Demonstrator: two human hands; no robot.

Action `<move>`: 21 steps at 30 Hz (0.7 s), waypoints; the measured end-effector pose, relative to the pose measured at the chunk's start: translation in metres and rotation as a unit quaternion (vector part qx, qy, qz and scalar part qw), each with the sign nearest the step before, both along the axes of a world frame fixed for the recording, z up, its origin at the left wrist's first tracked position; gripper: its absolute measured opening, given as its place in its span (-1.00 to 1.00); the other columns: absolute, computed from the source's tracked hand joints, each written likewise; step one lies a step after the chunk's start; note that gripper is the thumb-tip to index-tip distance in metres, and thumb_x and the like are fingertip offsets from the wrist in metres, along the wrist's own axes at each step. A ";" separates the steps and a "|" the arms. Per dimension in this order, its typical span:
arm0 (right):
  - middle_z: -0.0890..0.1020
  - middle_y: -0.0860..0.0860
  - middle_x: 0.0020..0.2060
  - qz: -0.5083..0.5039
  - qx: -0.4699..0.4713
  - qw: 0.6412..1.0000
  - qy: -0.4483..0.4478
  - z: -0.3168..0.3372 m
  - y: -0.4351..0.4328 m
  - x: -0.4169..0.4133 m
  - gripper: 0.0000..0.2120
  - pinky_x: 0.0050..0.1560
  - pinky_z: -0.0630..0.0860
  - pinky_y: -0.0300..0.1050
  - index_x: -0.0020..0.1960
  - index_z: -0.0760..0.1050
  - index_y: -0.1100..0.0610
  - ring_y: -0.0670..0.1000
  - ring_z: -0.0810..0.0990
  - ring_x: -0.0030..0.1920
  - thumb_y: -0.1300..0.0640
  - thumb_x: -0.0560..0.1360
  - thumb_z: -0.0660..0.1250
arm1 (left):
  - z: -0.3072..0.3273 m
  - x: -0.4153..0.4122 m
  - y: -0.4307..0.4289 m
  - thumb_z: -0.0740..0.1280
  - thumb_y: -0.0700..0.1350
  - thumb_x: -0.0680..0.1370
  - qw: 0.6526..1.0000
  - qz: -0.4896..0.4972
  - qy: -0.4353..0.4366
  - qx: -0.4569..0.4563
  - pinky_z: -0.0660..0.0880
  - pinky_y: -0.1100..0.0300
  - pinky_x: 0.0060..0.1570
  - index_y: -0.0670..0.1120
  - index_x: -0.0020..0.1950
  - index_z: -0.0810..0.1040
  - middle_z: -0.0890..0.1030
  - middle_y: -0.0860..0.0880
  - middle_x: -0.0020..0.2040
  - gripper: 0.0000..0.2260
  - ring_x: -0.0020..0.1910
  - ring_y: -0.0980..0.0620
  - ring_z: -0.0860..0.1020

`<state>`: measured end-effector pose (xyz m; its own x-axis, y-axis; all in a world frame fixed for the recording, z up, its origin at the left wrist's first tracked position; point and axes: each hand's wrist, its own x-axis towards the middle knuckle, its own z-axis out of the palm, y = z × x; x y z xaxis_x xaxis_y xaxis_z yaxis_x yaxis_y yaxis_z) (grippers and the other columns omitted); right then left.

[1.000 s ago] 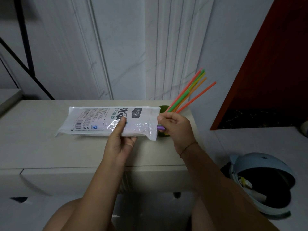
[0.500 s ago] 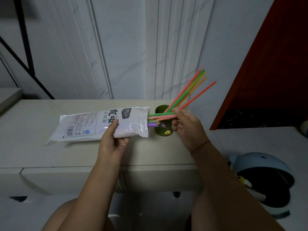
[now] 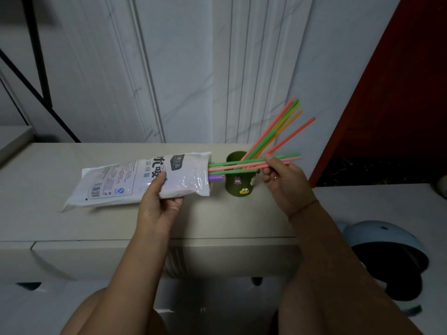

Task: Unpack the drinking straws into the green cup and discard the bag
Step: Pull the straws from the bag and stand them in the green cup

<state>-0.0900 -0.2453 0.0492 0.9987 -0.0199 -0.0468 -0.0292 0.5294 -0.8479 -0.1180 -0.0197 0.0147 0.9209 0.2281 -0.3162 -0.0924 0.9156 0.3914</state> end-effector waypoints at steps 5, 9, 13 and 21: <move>0.40 0.04 -0.40 0.038 -0.001 0.999 -0.009 -0.004 0.019 -0.003 -0.89 -0.47 0.36 -0.35 -0.05 0.52 0.28 -0.15 0.40 -0.46 0.28 0.54 0.23 | 0.002 0.000 -0.016 0.29 -0.31 0.53 1.000 -0.024 0.000 0.002 0.58 -0.11 -0.03 -0.09 0.07 0.55 0.72 -0.07 -0.10 -0.81 -0.12 -0.02 0.70; 0.37 0.09 -0.31 0.042 -0.019 0.999 -0.022 -0.008 0.027 -0.004 -0.89 -0.46 0.36 -0.35 -0.04 0.52 0.29 -0.16 0.40 -0.45 0.30 0.54 0.22 | 0.000 -0.001 -0.019 0.29 -0.32 0.52 1.000 -0.025 0.008 -0.005 0.60 -0.11 -0.08 -0.10 0.09 0.55 0.72 -0.08 -0.12 -0.80 -0.15 -0.03 0.70; 0.37 0.08 -0.38 0.006 -0.037 0.998 -0.043 0.000 0.019 -0.001 -0.88 -0.44 0.38 -0.33 -0.03 0.51 0.34 -0.14 0.40 -0.46 0.29 0.54 0.23 | -0.001 0.000 -0.013 0.31 -0.32 0.52 0.999 -0.010 0.028 -0.014 0.62 -0.07 -0.16 -0.09 0.06 0.55 0.72 -0.08 -0.16 -0.81 -0.20 -0.03 0.70; 0.47 0.01 -0.45 -0.065 -0.081 0.994 -0.043 0.018 -0.026 0.006 -0.86 -0.38 0.46 -0.34 -0.15 0.55 0.27 -0.15 0.46 -0.45 0.27 0.53 0.25 | -0.006 0.005 0.011 0.33 -0.30 0.50 0.999 0.012 0.046 -0.016 0.62 -0.06 -0.15 -0.09 0.11 0.55 0.72 -0.07 -0.15 -0.77 -0.16 -0.02 0.70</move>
<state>-0.0840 -0.2710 0.0668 0.9873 -0.1497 0.0539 0.1078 0.3798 -0.9188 -0.1129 -0.0088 0.0082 0.8821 0.2390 -0.4060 -0.0801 0.9253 0.3706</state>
